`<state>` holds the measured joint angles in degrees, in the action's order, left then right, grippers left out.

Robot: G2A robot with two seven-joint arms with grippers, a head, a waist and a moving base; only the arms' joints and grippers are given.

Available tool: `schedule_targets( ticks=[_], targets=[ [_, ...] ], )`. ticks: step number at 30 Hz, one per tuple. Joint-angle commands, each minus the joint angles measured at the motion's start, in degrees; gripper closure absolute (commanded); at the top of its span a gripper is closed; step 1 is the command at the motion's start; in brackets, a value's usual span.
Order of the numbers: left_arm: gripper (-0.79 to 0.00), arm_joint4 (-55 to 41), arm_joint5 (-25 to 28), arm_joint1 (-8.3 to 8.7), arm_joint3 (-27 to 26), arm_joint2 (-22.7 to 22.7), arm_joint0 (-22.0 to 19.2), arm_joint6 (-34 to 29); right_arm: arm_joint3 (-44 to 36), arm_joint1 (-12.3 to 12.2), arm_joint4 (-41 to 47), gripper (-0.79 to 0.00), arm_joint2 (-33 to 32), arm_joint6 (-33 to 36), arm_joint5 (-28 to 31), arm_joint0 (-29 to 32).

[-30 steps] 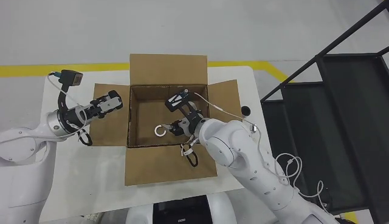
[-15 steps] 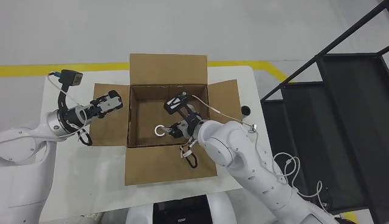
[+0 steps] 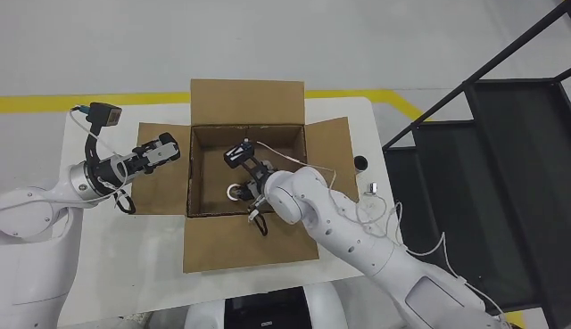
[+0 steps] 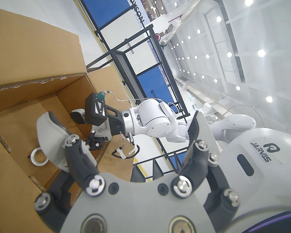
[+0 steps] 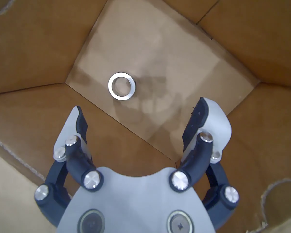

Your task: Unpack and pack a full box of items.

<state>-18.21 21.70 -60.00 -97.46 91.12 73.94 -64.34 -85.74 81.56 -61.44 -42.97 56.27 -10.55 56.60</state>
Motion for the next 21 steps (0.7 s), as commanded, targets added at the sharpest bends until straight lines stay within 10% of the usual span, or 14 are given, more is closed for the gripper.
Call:
schedule_targets(
  ticks=[1, 10, 21],
  targets=[
    [-0.785, 0.0, 0.0, 0.0, 0.0, 0.0, 0.0, 0.0, 2.3, 0.7, 1.4, -0.785, 0.7, -0.5, -0.8, -1.5],
    [-0.785, 0.0, 0.0, 0.0, 0.0, 0.0, 0.0, 0.0, 10.9, 3.2, 6.3, -0.776, 2.9, 0.6, -1.5, -6.1],
    [-0.785, 0.0, 0.0, 0.0, 0.0, 0.0, 0.0, 0.0, 15.8, 4.9, 4.1, -0.588, 5.6, -0.5, -2.0, -7.7]
  ],
)
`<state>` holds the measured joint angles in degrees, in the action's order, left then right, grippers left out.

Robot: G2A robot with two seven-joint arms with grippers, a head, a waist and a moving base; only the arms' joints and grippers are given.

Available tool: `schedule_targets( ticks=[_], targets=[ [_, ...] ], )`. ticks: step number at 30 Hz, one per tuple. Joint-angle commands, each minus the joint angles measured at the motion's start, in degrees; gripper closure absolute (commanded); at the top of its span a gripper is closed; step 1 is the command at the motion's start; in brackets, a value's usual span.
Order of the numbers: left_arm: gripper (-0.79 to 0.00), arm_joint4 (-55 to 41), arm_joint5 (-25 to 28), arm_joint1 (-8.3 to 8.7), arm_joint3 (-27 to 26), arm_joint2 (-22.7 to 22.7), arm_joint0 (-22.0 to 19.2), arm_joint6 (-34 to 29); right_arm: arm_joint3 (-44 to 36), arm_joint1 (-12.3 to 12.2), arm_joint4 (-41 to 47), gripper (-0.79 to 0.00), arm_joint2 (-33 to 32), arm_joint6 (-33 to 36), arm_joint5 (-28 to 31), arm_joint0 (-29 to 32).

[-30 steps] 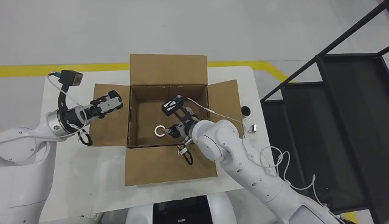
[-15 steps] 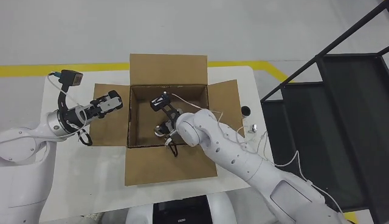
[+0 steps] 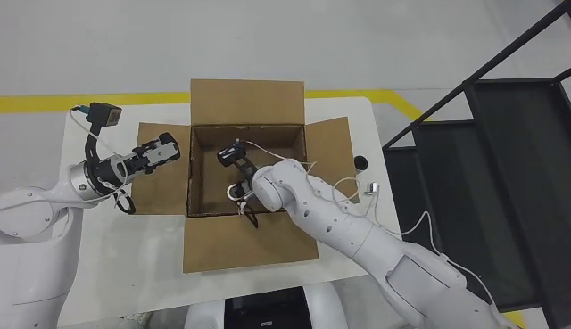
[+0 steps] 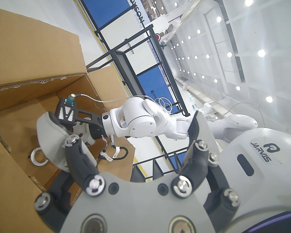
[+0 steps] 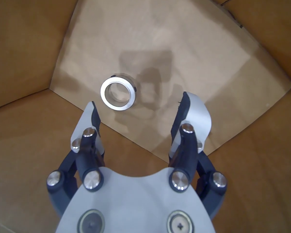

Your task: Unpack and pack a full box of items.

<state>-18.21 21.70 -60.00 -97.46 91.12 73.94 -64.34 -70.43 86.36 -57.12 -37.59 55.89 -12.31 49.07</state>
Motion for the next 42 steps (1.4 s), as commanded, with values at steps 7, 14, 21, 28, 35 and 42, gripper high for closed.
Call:
schedule_targets(
  ticks=[7, 14, 21, 28, 35, 42],
  targets=[
    [-0.785, 0.0, 0.0, 0.0, 0.0, 0.0, 0.0, 0.0, 4.0, 1.4, -0.9, -0.566, 1.5, -0.1, -0.9, -1.2],
    [-0.785, 0.0, 0.0, 0.0, 0.0, 0.0, 0.0, 0.0, 6.5, 2.8, -0.2, -0.385, 2.6, -0.7, -0.5, -2.0],
    [-0.785, 0.0, 0.0, 0.0, 0.0, 0.0, 0.0, 0.0, 8.7, 4.0, 0.3, -0.326, 3.1, -1.3, -0.1, -2.7],
    [-0.785, 0.0, 0.0, 0.0, 0.0, 0.0, 0.0, 0.0, 10.6, 4.9, 0.7, -0.302, 3.1, -1.5, 0.4, -3.0],
    [-0.785, 0.0, 0.0, 0.0, 0.0, 0.0, 0.0, 0.0, 12.7, 5.8, 1.0, 0.0, 3.3, -1.9, 1.1, -3.5],
    [-0.785, 0.0, 0.0, 0.0, 0.0, 0.0, 0.0, 0.0, 14.1, 6.8, 1.6, 0.0, 3.1, -2.3, 1.4, -4.3]
  ],
)
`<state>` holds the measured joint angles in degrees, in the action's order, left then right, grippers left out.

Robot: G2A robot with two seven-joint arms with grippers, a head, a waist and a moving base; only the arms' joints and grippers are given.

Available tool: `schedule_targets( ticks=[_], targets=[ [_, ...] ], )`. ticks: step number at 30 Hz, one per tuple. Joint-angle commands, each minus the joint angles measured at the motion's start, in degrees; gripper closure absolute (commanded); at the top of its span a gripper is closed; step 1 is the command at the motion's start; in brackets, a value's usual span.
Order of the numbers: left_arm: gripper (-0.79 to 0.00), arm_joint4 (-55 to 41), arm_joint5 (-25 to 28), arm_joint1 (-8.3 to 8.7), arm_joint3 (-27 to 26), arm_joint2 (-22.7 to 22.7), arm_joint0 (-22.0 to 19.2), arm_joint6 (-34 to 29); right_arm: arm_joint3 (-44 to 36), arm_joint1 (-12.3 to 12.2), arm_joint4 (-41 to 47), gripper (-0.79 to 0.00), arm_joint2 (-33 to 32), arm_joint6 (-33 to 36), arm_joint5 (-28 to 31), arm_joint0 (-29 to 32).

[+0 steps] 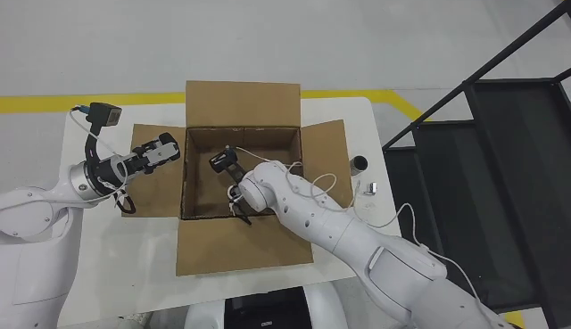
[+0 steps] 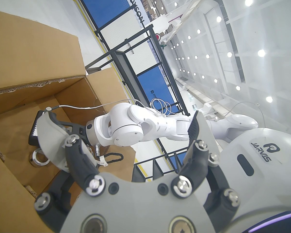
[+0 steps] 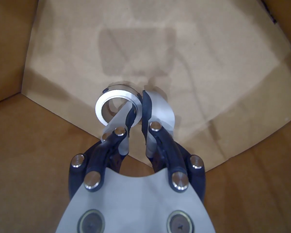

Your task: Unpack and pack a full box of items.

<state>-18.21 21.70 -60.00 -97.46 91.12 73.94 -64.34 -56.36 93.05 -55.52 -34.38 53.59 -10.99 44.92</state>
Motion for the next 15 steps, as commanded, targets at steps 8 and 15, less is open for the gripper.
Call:
schedule_targets(
  ticks=[8, 15],
  targets=[
    [-0.785, 0.0, 0.0, 0.0, 0.0, 0.0, 0.0, 0.0, -5.1, -1.2, -1.8, 0.0, -4.0, 2.1, -0.5, 0.2],
    [-0.785, 0.0, 0.0, 0.0, 0.0, 0.0, 0.0, 0.0, -19.3, -4.5, -3.1, 0.0, -12.1, 5.5, 3.1, 5.4]
  ],
)
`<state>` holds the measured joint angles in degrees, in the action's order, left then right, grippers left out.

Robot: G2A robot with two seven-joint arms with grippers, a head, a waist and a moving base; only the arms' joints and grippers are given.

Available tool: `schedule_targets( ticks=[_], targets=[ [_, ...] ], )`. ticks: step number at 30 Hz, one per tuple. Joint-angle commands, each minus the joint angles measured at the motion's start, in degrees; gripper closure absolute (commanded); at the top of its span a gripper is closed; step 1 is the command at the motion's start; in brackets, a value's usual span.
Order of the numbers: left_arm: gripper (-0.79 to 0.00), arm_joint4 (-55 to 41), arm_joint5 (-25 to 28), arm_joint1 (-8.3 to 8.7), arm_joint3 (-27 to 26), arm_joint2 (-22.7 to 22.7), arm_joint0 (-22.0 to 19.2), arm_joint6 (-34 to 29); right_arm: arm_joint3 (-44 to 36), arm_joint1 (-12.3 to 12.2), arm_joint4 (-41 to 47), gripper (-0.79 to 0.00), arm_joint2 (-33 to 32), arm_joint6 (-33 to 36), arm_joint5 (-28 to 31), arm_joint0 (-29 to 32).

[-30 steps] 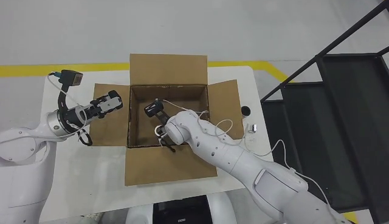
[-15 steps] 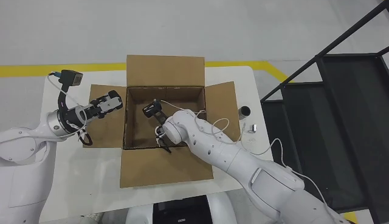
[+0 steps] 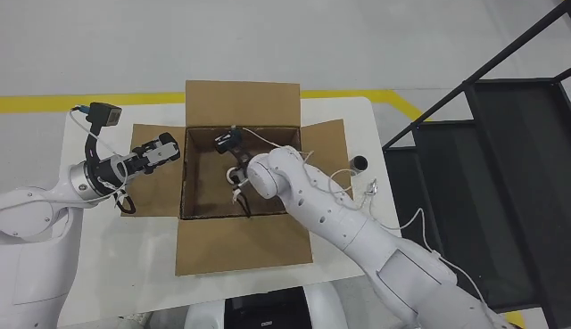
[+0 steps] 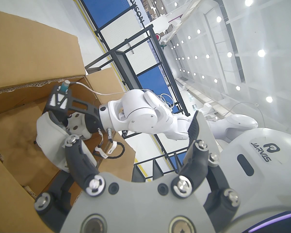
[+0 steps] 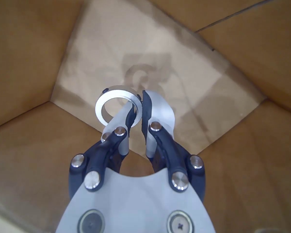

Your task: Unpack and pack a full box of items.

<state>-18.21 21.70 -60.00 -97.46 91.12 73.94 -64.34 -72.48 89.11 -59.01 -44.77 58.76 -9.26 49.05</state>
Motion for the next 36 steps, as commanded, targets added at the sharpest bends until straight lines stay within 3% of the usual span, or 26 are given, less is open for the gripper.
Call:
schedule_targets(
  ticks=[1, 9, 21, 24, 36],
  targets=[
    [-0.785, 0.0, 0.0, 0.0, 0.0, 0.0, 0.0, 0.0, -5.6, -1.2, -0.2, 0.0, -3.1, 0.9, 2.6, 2.4],
    [-0.785, 0.0, 0.0, 0.0, 0.0, 0.0, 0.0, 0.0, -24.7, -4.7, 1.8, 0.0, -13.5, 3.9, 10.5, 12.9],
    [-0.785, 0.0, 0.0, 0.0, 0.0, 0.0, 0.0, 0.0, -39.5, -8.4, 7.5, 0.0, -29.0, 4.4, 19.3, 27.1],
    [-0.785, 0.0, 0.0, 0.0, 0.0, 0.0, 0.0, 0.0, -41.7, -9.0, 7.9, 0.0, -31.0, 3.4, 20.3, 30.0],
    [-0.785, 0.0, 0.0, 0.0, 0.0, 0.0, 0.0, 0.0, -41.7, -9.0, 7.9, 0.0, -31.0, 3.4, 20.3, 30.0]
  ],
)
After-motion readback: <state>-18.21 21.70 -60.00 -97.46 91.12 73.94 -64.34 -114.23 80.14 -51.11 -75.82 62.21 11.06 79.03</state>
